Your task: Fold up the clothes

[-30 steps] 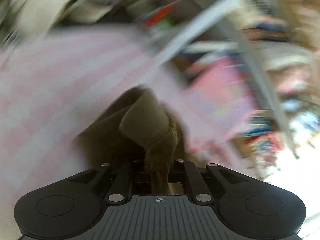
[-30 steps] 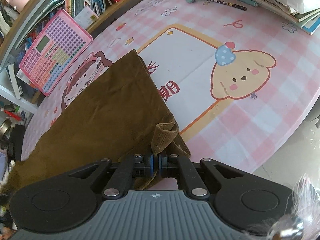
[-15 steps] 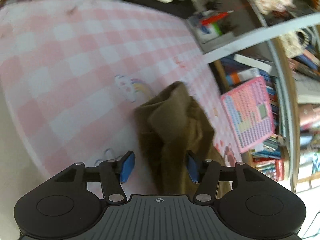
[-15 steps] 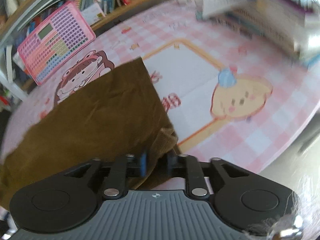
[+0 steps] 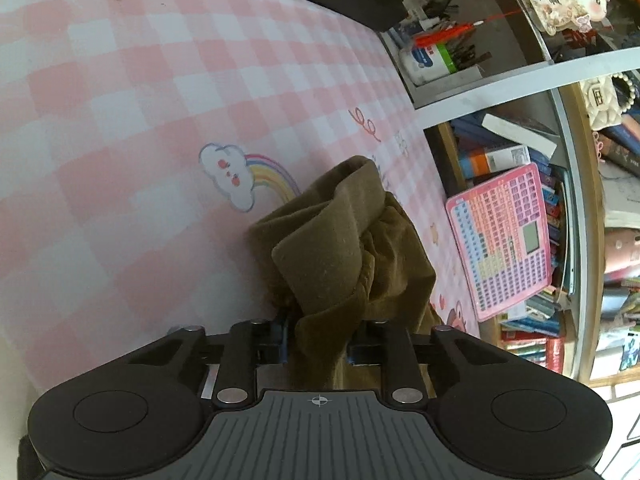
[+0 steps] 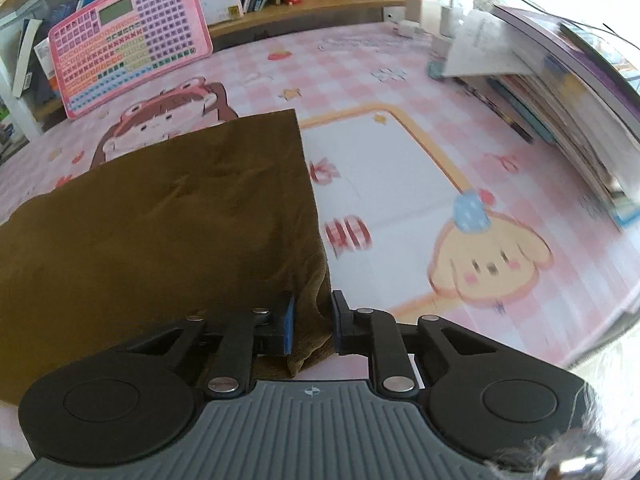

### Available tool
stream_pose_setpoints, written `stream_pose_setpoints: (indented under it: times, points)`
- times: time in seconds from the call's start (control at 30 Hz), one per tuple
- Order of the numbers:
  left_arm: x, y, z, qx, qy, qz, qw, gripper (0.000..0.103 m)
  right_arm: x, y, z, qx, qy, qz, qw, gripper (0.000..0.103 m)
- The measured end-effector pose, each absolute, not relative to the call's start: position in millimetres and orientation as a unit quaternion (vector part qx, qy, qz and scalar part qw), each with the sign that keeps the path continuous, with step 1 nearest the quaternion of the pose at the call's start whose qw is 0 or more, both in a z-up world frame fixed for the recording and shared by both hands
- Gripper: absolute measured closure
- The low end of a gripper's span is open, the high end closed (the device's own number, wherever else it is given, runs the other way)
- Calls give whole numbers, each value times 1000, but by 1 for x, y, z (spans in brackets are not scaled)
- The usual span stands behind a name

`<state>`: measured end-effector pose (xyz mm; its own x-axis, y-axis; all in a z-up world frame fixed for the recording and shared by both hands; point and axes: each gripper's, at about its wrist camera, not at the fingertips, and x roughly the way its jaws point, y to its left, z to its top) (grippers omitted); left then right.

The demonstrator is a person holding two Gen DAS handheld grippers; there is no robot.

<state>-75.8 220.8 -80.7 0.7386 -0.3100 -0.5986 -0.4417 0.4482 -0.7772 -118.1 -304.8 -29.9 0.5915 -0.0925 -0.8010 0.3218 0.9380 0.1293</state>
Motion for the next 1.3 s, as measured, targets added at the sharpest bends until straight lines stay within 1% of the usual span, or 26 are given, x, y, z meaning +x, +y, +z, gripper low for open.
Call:
stream_pose_setpoints:
  times: [0.17,0.3,0.33,0.37,0.4,0.43,0.47,0.6,0.67,0.77,0.87,0.93,1.03,1.3]
  points:
    - [-63,224,-76,-507,351,45,786,82,-87,-294,-31,112,433,-111,887,86]
    - [-58,228,-78,-495,352,35,793,82,-73,-282,-32,80,431,-111,892,84]
    - [-58,228,-76,-490,353,31,797,81,-72,-279,-32,73,432,-111,892,80]
    - [-59,228,-76,-486,355,28,798,80,-72,-278,-32,69,433,-115,892,77]
    - [-60,229,-75,-484,356,25,799,79,-75,-277,-32,70,433,-118,891,70]
    - [-61,229,-74,-484,355,24,799,74,-78,-277,-31,75,433,-121,890,64]
    - [-65,230,-72,-483,354,24,800,69,-81,-276,-31,79,434,-124,889,63]
    - [-79,232,-63,-475,350,20,807,61,-107,-260,-21,103,430,-120,889,58]
    - [-85,231,-59,-466,350,19,812,53,-119,-244,-16,96,427,-104,893,57]
    - [-92,227,-56,-457,352,16,817,51,-132,-212,-10,63,423,-66,901,52]
    - [-97,221,-55,-454,353,13,818,51,-139,-179,-5,9,416,-16,909,45]
    - [-102,216,-54,-456,352,11,818,50,-142,-160,-1,-27,407,16,913,37]
    - [-110,206,-52,-454,353,7,818,47,-142,-140,2,-65,396,55,914,32]
    - [-138,171,-48,-438,359,37,823,41,-123,-131,-2,-104,393,134,904,28]
